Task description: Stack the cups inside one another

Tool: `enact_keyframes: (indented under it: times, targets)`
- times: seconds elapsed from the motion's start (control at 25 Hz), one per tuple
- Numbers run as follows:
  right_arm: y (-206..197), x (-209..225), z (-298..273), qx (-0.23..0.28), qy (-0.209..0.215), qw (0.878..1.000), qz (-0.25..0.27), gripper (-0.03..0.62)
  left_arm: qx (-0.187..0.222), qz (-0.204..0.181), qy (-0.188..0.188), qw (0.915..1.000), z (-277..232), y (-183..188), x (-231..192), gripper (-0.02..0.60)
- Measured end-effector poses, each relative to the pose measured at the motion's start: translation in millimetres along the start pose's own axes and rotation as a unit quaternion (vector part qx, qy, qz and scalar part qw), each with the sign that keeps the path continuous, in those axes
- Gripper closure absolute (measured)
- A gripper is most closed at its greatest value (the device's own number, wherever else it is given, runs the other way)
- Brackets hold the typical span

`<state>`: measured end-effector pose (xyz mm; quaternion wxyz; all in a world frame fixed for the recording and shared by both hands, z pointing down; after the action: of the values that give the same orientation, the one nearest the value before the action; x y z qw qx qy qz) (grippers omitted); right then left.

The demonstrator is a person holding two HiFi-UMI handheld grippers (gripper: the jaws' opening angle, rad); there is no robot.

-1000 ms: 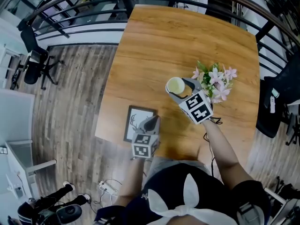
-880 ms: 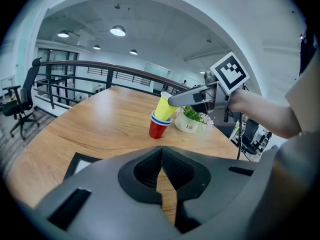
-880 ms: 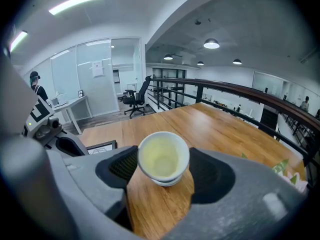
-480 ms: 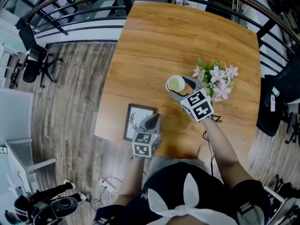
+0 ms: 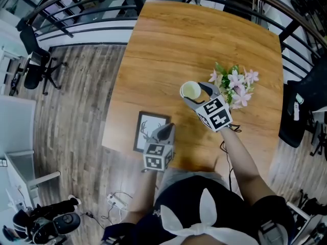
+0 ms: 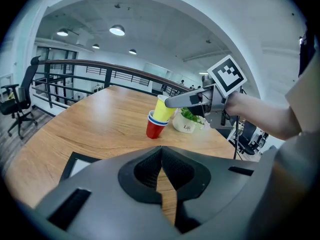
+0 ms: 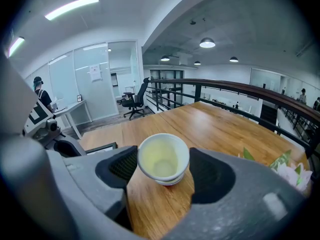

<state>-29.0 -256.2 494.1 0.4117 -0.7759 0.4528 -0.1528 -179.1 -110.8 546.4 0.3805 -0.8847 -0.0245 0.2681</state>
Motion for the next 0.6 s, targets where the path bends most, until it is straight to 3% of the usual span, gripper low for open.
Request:
enact_keyframes:
  times: [0.52,0.6]
  targets:
    - [6.9,-0.1,12.1,0.019,-0.017,1.000,0.000,0.274,0.007,0.000,0.002,1.0000,6.2,1.2,1.7,0.563]
    - [9.5,0.6,19.8,0.033,-0.029,0.999,-0.004,0.324,0.009,-0.002,0.003,0.9999,7.2,3.1,2.5,0.563]
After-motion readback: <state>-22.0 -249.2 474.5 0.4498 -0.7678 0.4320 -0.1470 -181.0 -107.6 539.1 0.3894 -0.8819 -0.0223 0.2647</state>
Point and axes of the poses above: the fingertips, and each gripper's own axes: z backward along the fingers, x to its right, y out of its top, the point moved 8 cm from there along z, backward along the fingers, and after that the axes turned 11 degrees about z, right-handed, at the moved point
